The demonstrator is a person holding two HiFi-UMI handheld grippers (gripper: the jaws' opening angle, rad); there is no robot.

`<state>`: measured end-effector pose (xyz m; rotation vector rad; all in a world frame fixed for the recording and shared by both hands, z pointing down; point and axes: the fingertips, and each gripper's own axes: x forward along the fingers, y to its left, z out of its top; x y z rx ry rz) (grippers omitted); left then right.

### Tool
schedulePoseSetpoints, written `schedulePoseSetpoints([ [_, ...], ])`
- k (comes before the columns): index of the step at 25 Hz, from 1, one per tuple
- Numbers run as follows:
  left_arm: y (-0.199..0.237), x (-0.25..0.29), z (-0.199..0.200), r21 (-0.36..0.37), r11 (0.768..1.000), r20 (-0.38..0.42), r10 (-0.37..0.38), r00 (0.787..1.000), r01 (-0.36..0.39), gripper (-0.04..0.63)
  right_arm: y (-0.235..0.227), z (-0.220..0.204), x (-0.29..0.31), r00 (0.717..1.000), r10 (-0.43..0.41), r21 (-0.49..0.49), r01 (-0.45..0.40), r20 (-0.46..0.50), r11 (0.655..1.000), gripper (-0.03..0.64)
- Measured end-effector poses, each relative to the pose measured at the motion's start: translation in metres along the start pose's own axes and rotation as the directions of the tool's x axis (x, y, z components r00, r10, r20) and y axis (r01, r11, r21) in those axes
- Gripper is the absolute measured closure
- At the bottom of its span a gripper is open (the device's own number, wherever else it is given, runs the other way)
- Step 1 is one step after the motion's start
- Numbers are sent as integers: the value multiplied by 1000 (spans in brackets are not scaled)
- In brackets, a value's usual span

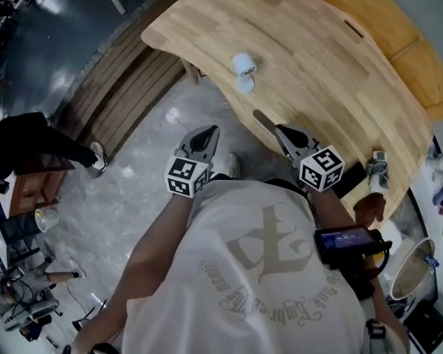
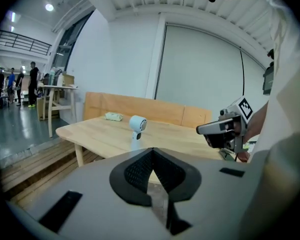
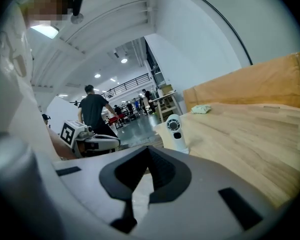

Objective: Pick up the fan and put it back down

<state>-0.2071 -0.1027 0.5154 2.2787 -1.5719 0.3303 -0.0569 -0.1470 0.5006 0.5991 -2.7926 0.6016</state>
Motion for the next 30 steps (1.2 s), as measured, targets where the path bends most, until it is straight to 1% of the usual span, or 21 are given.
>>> schedulePoseSetpoints([
  [6,-1,-18,-7,-24,1000,-20,17,1000,-18,584,11,0,-1,999,35,-9,-35,11,999,603],
  [9,0,-19,-9,-34,999,-28,16,999,-17,585,11,2,-1,999,35,-11,-35,17,999,603],
  [13,-1,-13,-3,-56,998,-14,8,1000,-9,585,9,2,-2,999,28,-2,-28,21,1000,603],
  [18,-1,-6,2,-40,999,-16,-23,1000,22,584,8,3,0,1000,14,4,-14,24,1000,603],
  [30,0,8,0,-31,997,-32,-69,997,68,584,1,2,0,999,-26,18,25,24,1000,603],
])
